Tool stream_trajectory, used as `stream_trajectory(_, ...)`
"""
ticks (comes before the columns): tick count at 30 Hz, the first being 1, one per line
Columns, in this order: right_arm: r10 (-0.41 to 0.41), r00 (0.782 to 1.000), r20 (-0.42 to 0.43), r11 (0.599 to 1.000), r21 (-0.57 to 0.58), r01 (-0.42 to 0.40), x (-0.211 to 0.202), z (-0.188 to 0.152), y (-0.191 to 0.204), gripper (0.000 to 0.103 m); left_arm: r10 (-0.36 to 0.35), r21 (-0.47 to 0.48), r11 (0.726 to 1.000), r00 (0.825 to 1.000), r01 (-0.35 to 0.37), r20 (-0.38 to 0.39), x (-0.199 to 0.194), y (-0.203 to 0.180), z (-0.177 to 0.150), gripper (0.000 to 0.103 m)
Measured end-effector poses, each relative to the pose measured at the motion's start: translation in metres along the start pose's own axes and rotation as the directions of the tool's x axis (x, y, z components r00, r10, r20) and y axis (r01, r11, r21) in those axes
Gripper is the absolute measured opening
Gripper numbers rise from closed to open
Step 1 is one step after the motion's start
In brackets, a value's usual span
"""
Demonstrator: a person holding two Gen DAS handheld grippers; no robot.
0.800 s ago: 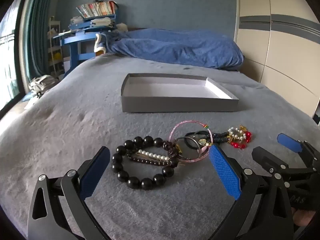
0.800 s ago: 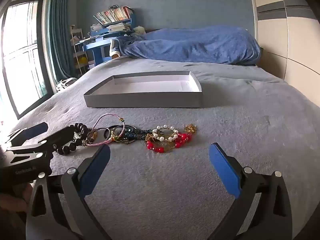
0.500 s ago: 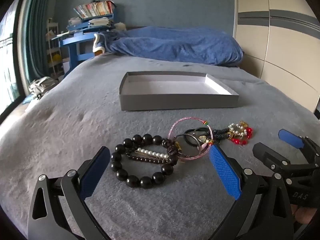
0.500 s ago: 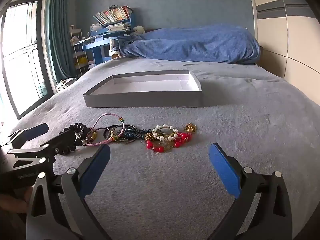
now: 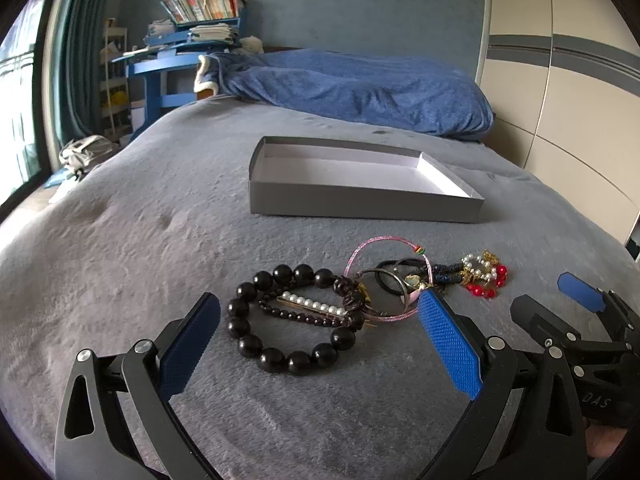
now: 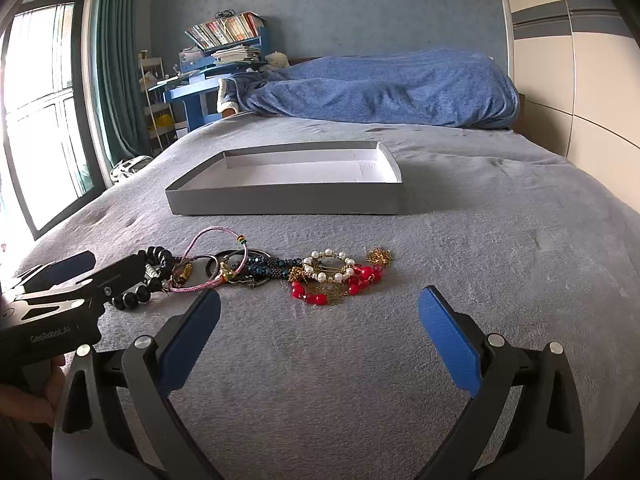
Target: Organize jewelry
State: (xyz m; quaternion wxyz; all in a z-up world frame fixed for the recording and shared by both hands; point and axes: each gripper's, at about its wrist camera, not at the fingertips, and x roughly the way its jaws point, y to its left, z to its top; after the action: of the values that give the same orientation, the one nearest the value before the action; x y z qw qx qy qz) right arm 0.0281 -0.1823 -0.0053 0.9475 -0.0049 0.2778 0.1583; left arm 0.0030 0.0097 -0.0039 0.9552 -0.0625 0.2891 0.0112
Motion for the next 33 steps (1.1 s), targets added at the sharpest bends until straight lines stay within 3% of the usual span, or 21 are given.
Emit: stream_trajectory(33,0.001,1.0,0.0,1.0,0.003,-0.001,-0.0015,-0.0004,-0.0031,0.098,0.008,-0.011,1.0,1.0,-0.008,-0.009,0.0009,0.0005,-0.0018,0.098)
